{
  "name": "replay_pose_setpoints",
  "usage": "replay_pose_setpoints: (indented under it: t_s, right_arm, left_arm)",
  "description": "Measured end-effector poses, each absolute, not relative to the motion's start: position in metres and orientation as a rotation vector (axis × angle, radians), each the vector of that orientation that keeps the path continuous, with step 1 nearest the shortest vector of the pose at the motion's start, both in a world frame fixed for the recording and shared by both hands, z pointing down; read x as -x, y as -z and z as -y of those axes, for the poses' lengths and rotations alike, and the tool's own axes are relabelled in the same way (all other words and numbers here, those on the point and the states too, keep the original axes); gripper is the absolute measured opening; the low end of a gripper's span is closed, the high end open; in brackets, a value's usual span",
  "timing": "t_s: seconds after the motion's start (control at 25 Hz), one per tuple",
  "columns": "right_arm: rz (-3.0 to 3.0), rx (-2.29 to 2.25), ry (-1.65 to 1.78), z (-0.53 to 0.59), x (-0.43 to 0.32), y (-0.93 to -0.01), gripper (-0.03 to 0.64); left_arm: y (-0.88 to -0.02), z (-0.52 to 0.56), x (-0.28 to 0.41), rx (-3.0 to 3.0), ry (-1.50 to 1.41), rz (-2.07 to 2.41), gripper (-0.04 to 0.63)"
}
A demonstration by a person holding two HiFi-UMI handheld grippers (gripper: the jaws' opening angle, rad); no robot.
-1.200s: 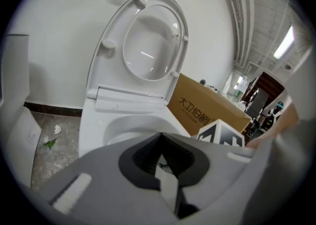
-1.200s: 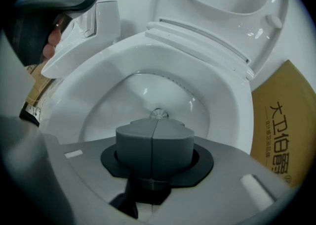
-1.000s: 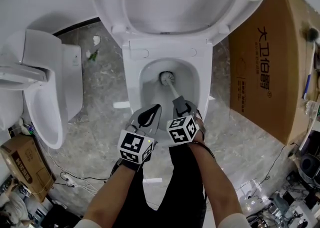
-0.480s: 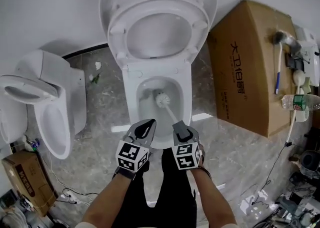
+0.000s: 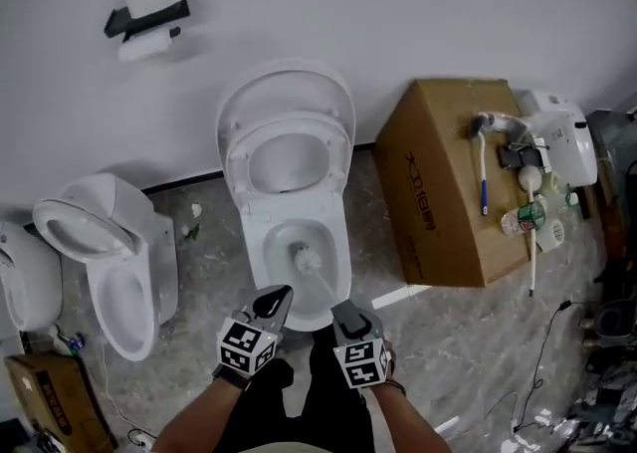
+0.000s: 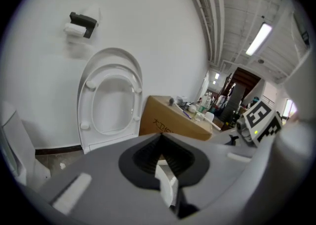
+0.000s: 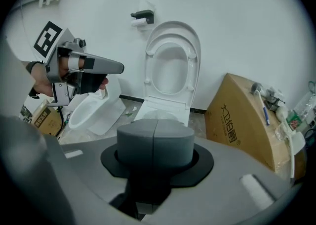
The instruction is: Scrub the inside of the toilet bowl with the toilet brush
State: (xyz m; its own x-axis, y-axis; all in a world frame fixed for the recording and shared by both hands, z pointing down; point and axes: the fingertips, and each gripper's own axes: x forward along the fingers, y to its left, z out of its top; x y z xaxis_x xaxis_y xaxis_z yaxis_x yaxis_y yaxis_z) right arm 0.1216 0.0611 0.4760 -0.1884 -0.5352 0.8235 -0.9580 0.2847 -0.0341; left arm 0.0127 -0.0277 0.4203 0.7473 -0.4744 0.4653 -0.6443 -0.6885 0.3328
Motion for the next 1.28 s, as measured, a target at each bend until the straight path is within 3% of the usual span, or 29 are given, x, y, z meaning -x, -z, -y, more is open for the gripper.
replay_pose_setpoints:
  t_s: [0.6,1.28]
  right_arm:
    - [2.007,-1.645,-0.442,-0.077,-0.119,-0.237,0.161]
    - [2.192,-1.982,-0.208,-0.063,-0.123,-0.076,0.161]
  left_arm:
    - [-0.227,0.000,0.015,-2.593,-0.245,0.848,0.006]
    - [-0.059,0.016,0.025,-2.776,-0.006,0.885,0.006]
